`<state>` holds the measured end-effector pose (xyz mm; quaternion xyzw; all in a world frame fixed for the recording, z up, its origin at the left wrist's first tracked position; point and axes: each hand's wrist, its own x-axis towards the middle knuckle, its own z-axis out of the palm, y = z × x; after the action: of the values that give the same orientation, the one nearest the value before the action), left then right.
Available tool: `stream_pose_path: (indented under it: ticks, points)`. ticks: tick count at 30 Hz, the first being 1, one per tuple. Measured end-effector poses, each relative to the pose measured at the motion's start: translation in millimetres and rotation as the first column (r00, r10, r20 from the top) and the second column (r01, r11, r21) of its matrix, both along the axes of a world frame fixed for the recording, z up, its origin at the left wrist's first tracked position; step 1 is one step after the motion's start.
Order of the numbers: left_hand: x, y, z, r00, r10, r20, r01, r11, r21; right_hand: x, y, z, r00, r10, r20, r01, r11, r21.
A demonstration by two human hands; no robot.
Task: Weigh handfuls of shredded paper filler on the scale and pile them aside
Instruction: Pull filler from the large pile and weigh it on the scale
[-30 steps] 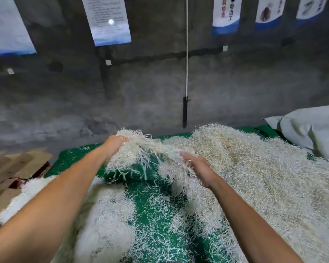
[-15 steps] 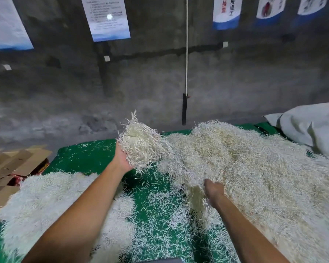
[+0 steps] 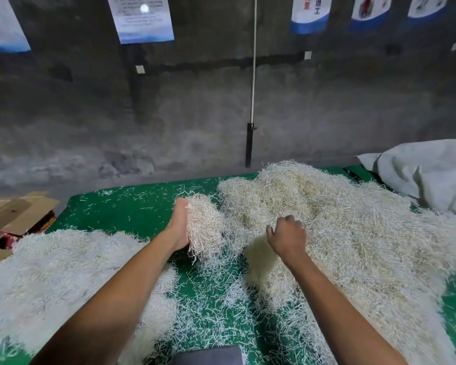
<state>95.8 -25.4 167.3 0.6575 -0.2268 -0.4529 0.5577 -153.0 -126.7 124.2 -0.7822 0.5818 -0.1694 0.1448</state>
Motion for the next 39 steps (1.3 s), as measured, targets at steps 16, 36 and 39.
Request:
stream_pose_path:
  ticks: [16,36,39]
  points:
    - [-45.1,156.8,-54.1,0.993,-0.025,-0.113,0.017,0.998,-0.065,35.0,143.1,-31.7,0.657,-0.073,0.750,-0.412,0.799,0.438]
    - [-82.4,285.3,-207.7,0.972,0.234,-0.032,-0.205,0.904,0.375,-30.9,234.6,-145.4,0.817,-0.105,0.567,-0.248,0.824,0.509]
    - [-82.2,294.0,-215.5,0.988,0.143,0.055,-0.153,0.912,0.381,-41.1,242.7,-153.3,0.853,0.006,0.521,-0.303,0.820,0.486]
